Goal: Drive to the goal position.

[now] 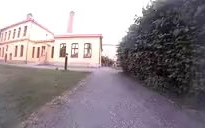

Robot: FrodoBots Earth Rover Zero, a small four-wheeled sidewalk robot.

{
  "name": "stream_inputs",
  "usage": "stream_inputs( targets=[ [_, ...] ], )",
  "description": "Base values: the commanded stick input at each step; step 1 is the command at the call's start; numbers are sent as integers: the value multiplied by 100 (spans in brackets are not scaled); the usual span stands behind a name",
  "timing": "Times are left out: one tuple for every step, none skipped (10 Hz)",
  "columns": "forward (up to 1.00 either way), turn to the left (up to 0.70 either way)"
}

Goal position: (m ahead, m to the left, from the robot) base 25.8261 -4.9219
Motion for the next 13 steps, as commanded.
stream_inputs(
  targets=[
    [50, -1],
    [50, -1],
    [50, -1],
    [50, -1],
    [50, -1],
    [50, -1],
    [50, -1],
    [50, -1],
    [50, -1],
    [50, -1],
    [50, -1],
    [50, -1],
    [50, -1]
  ],
)
